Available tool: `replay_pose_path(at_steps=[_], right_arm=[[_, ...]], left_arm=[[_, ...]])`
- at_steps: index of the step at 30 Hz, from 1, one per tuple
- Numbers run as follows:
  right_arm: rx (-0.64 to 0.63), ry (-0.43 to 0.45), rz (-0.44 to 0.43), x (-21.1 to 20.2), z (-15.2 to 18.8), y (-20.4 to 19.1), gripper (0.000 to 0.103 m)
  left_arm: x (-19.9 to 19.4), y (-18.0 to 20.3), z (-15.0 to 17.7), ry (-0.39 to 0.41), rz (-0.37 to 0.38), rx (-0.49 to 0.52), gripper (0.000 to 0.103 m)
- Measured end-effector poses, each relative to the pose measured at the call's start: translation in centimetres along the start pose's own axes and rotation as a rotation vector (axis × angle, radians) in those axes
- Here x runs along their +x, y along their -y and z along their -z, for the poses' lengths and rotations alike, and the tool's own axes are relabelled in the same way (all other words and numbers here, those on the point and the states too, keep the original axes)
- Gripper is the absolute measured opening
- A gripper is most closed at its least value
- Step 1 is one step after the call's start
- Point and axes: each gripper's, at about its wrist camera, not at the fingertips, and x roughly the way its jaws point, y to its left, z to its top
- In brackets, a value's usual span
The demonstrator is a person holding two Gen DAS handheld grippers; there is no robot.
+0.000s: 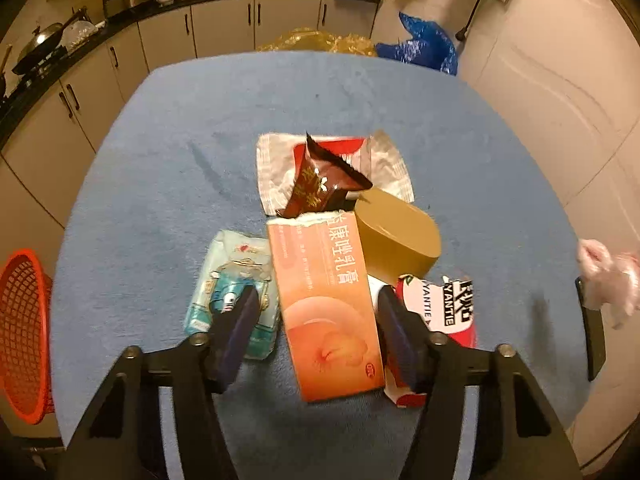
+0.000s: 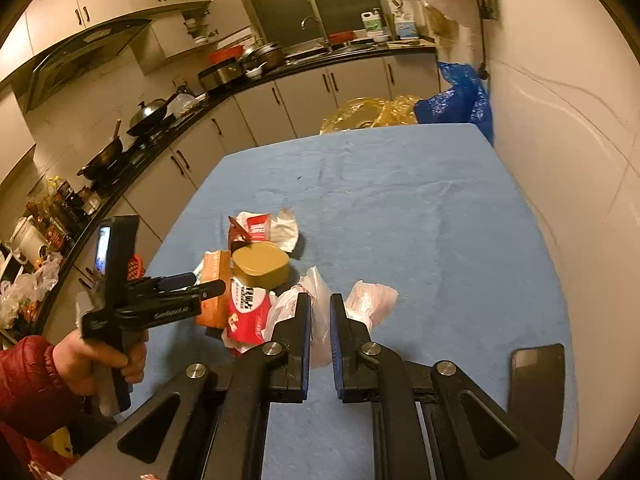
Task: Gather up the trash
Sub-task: 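Grasp the white plastic bag with the right tool while the left tool grasps the orange box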
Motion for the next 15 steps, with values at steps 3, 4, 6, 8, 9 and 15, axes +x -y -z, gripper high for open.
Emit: replay_pose_path(at_steps=[3,4,6,8,9,15], right_arm=[[0.008,-0.002,0.006,-0.4,0.2,0.2,0.009],[0.010,-0.003,0.005,-0.5,0.3,0.2,0.009],[0.012,-0.004,0.004,-0.7,0.3,0.0,0.009],[0.013,-0.004,0.000,-0.6,0.4,0.0,0.009],[0.014,-0.004,-0.005,-0.6,0.3,-0.2,0.009],[-0.002,-0.008,-0.038,0.5,0.1,-2.0,0.009]], left_arm=[[1.0,0.1,0.0,-0.017,-0.001,0.000,0.051],[0.9,0.1,0.0,-0.006,0.000,-0.004,0.049],[0.7,0.1,0.0,-0.005,0.005,-0.001,0.046],[0.3,0.1,0.1,0.009,0.006,0.008,0.045],[-0.1,0.1,0.3,0.019,0.008,0.012,0.045],[-4.6,-0.7,1.2,0.107,0.021,0.006,0.045]])
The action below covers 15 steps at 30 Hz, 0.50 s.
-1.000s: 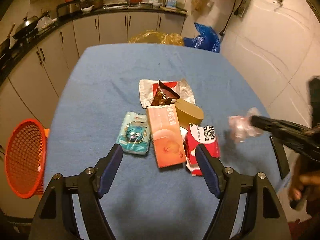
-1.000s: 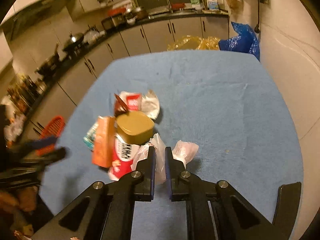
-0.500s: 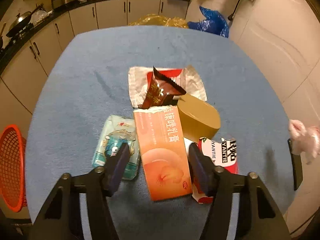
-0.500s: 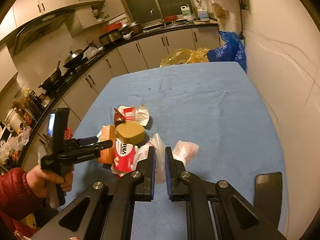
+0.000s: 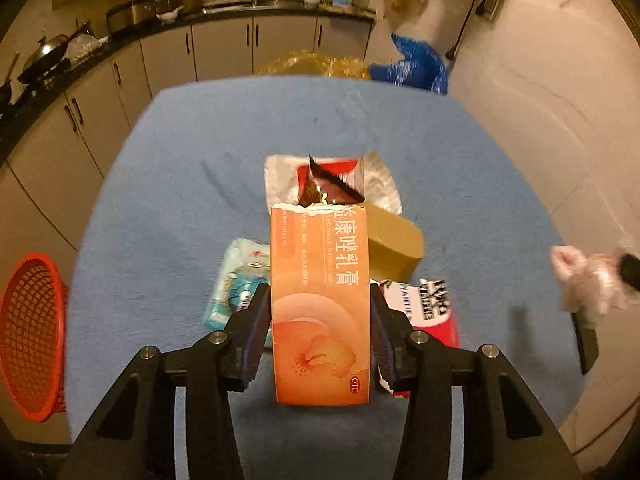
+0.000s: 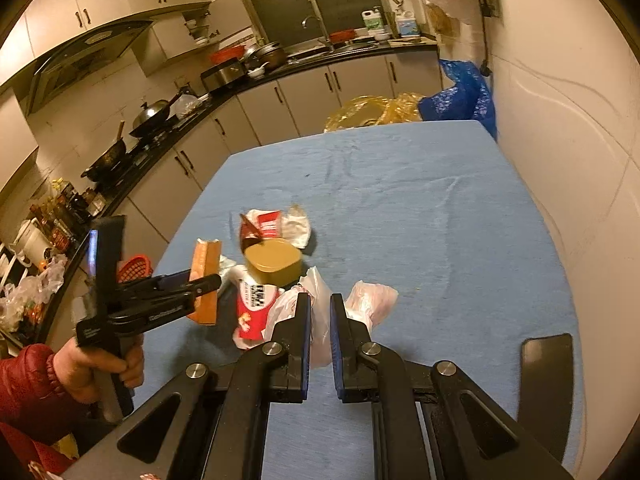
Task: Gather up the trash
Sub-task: 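Grasp the white plastic bag with the right tool while the left tool grasps the orange box, then carry the orange box and plastic bag with both tools toward the red wastebasket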
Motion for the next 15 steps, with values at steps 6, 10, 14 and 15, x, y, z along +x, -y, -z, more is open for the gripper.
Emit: replay_pose_path(at_steps=[6,10,14,15], right_arm=[[-0.039,-0.017,-0.053,1.6,-0.3,-3.0,0.009],[-0.062,-0.029,-0.096,2.8,-0.6,-5.2,0.009],[-0.087,-0.043,-0.133,3.8,-0.7,-7.1,0.009],[-0.090,-0.046,-0.141,4.1,-0.7,-7.5,0.009]], left_arm=[[-4.9,-1.3,0.9,0.089,-0.018,-0.007,0.045],[-6.9,-2.0,1.4,0.117,-0.043,-0.011,0.045],[-8.8,-3.4,1.9,0.144,-0.074,-0.025,0.045],[-9.1,-3.7,1.9,0.147,-0.080,-0.029,0.045]])
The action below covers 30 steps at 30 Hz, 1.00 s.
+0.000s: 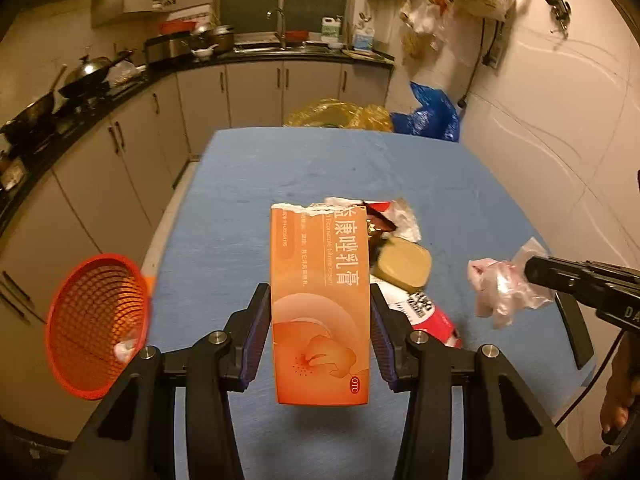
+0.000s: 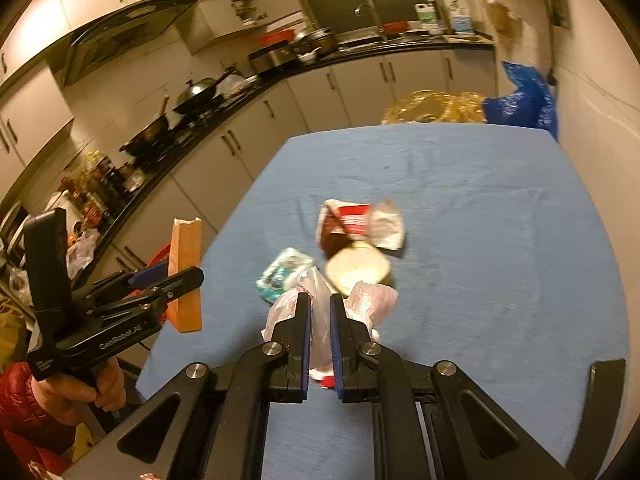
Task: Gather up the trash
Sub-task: 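Carry the orange box and plastic bag with both tools toward the red wastebasket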
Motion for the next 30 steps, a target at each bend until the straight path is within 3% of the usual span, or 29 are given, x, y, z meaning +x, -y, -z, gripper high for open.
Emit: replay_pose_path(at_steps=[13,30], right_arm=[[-0.069,-0.027,-0.076,2.4,-0.9,-4.6,0.009],[-0.097,-0.022,-0.120,3.0,-2.3,-6.8,0.010]], left_arm=[[-3.3,-3.8,1.5,0.042,-0.079,-0.046,0.045],[-4.5,-5.4,1.8,0.065,-0.109,-0.076,0.045]])
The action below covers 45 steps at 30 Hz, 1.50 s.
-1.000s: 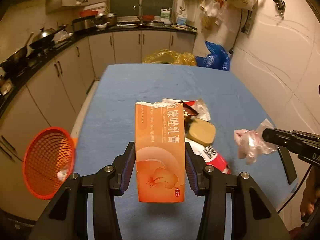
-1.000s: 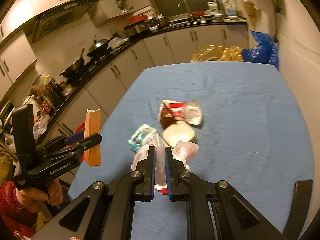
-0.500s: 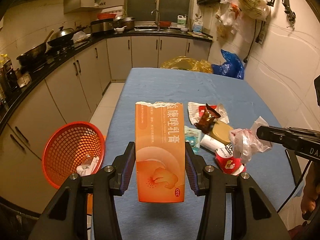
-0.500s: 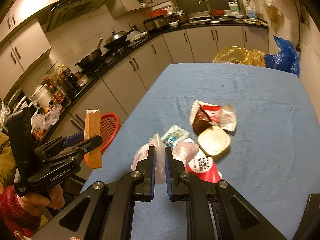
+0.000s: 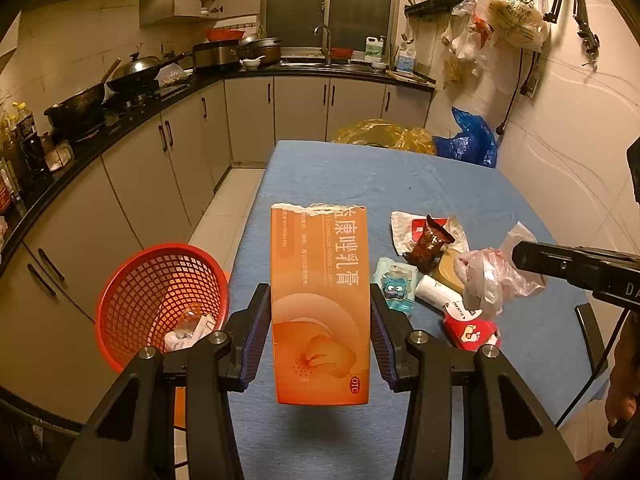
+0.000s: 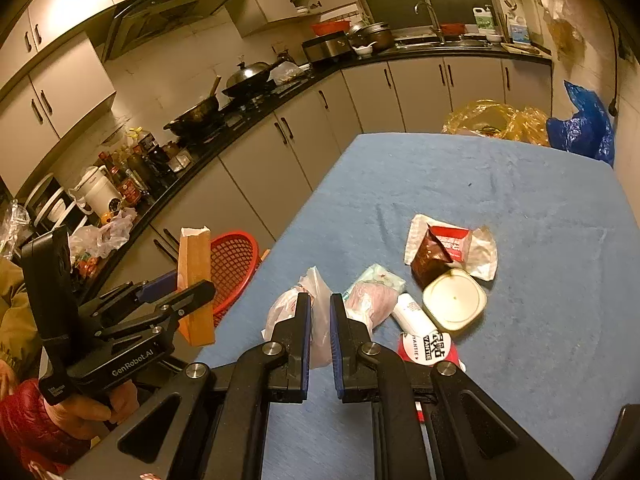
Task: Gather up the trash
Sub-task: 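Carry the orange box and plastic bag with both tools toward the red wastebasket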
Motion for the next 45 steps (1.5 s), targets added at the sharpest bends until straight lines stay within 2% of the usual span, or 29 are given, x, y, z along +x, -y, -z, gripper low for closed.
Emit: replay_pose_path(at_steps=[27,33,45], right_arm=[[-0.040,-0.014,-0.026,0.5,-0.7,-2.2,0.009],[-0.043,-0.043,-0.067,2.0,-1.4,-3.8,0.009],[-0.046,-0.100,-0.172,7.0,-4.5,-9.3,0.010]], left_arm=[[-1.7,-1.6,0.3,0.020,-0.018,-0.035,0.045],[-2.4,-4.1,0.7,0.029,-0.046,-0.083,0.045],[-3.4,-11.9,2.0,0.039,-0.136,-0.223,0.045]])
